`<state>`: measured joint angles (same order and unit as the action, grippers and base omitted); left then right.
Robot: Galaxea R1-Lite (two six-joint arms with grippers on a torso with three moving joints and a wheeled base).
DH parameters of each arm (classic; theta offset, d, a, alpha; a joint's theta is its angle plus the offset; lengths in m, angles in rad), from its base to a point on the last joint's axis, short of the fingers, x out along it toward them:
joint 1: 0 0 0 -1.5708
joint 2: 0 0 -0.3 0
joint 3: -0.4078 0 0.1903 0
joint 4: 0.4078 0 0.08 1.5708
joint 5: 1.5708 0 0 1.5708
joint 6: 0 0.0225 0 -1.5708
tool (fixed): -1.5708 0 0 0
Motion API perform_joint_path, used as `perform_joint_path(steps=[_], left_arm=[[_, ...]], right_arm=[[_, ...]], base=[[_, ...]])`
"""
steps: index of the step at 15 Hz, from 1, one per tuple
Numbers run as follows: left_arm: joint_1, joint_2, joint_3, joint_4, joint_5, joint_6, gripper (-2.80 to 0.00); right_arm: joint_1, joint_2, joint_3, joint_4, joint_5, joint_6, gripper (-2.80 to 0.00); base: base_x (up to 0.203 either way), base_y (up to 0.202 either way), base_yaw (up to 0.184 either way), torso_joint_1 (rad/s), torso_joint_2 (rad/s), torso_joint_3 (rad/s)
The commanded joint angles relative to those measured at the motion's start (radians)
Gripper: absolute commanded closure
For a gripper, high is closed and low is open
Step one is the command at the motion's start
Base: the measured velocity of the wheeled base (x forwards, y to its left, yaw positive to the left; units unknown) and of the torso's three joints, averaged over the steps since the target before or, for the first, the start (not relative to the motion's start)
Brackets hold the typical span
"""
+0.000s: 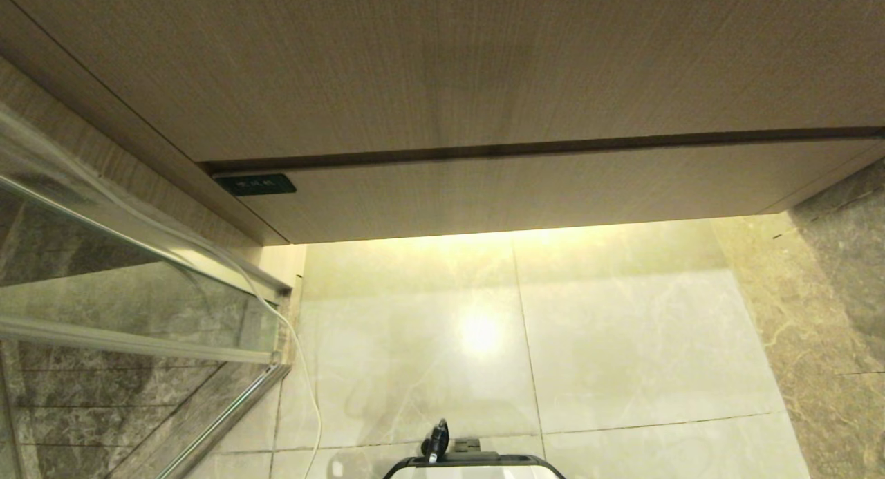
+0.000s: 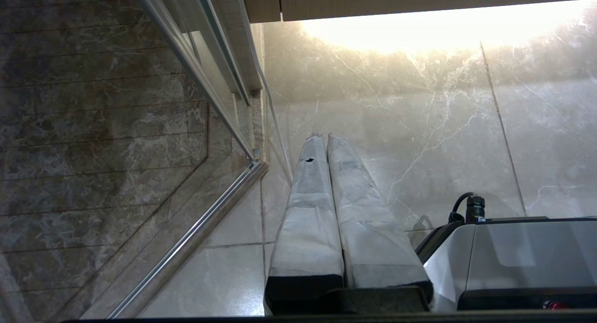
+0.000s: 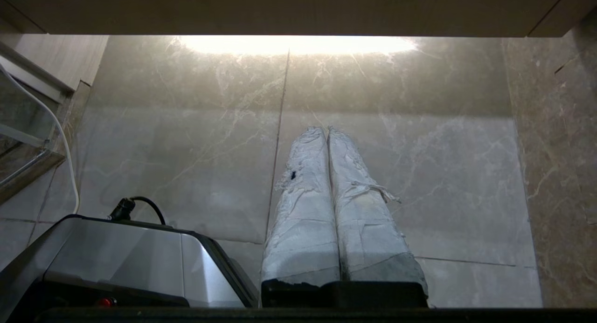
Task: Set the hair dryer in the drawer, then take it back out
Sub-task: Pull open the drawer
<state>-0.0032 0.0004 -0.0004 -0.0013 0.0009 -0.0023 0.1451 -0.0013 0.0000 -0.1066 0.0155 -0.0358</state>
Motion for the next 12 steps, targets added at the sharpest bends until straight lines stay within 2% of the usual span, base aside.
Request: perform_joint_path(steps=[1,8,10,12], left_arm=[[0.000,0.000,0.002,0.000,0.001,0.001,0.00],[0.000,0.000,0.001,0.000,0.001,-0.001,0.00],[0.000,0.000,0.002,0.000,0.001,0.000,0.00],[0.000,0.000,0.002,0.000,0.001,-0.001,0.00]], right_arm=[[0.001,-0.039,0.040,-0.001,0.001,0.001,0.00],[0.001,-0.039,0.032,-0.005,0.001,-0.019,0.00],[0.001,-0.039,-0.091,0.016,0.025,-0.018,0.00],[0.001,-0.034,-0.346,0.108,0.040,-0.017,0.00]], base=[[0.000,0.000,0.000,0.000,0.00,0.000],[0.000,0.000,0.000,0.000,0.00,0.000],[0.000,0.000,0.000,0.000,0.00,0.000],[0.000,0.000,0.000,0.000,0.00,0.000]])
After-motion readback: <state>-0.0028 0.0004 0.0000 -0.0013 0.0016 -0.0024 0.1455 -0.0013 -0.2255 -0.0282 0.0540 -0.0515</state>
